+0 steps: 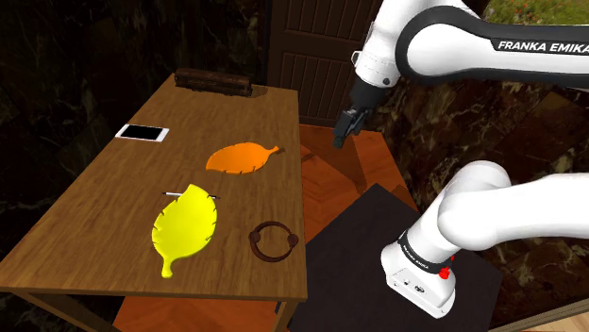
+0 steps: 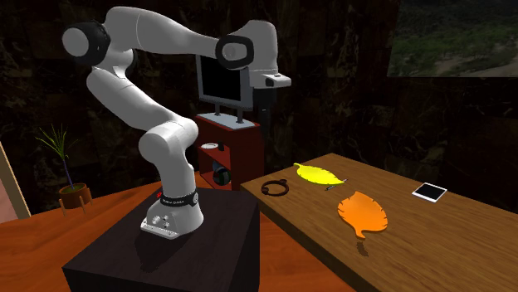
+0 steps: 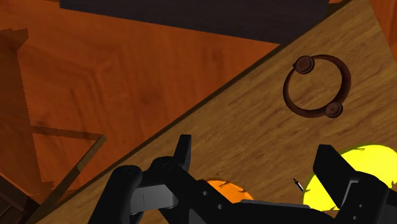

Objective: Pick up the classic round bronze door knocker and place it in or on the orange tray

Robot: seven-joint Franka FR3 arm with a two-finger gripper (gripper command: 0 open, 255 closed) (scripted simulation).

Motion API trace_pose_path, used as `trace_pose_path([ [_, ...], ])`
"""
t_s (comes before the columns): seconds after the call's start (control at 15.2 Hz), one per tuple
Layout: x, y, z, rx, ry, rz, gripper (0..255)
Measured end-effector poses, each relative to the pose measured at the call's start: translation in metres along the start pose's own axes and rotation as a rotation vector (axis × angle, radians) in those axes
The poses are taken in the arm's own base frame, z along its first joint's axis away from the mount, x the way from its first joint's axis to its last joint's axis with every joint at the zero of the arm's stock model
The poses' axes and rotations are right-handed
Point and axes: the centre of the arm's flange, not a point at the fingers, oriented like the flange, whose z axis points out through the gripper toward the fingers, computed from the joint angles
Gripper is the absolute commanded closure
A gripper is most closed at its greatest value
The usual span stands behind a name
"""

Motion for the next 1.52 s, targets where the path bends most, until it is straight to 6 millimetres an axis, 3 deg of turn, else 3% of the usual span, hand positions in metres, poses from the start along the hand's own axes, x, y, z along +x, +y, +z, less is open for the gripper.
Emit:
trace_pose_path([
  [1.39, -0.006, -0.133, 0.248, -0.040, -0.017, 0.074, 0],
  [1.52, -0.007, -0.143, 0.264, -0.044, -0.017, 0.080, 0],
])
